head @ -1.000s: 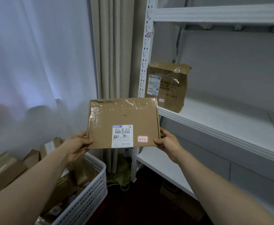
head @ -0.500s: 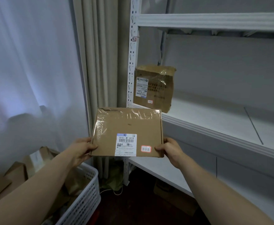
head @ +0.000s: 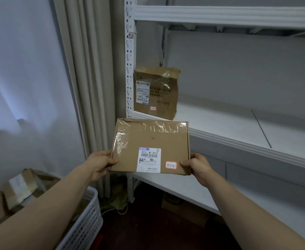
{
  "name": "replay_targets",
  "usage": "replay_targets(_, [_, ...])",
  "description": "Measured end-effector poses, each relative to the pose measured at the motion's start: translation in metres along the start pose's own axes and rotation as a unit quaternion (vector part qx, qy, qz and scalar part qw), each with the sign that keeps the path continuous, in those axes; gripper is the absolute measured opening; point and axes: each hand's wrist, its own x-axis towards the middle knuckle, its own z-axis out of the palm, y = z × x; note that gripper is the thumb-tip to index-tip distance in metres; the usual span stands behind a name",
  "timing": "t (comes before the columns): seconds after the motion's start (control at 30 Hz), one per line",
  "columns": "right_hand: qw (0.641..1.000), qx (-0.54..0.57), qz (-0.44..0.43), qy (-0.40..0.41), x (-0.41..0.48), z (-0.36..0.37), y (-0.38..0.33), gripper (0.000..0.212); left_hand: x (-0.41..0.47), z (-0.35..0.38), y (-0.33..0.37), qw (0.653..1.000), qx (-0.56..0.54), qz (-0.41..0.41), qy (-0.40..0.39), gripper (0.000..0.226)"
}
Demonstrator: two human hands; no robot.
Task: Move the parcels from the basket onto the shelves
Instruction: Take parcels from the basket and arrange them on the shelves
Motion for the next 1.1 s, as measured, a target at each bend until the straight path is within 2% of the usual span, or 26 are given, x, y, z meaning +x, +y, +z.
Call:
replay_targets(0.57, [1.0, 0.012, -0.007, 0.006, -0.0019, -0.0045, -0.0027, 0.028, 0.0034, 0.0095, 0.0039, 1.0, 0.007, 0.003, 0.009, 0.046])
replay_targets(1.1, [1.0, 0.019, -0.01, 0.004, -0.0062, -0.0069, -0.0038, 0.039, 0.0, 0.01, 0.0066, 1.0, 0.013, 0.005, 0.015, 0.046])
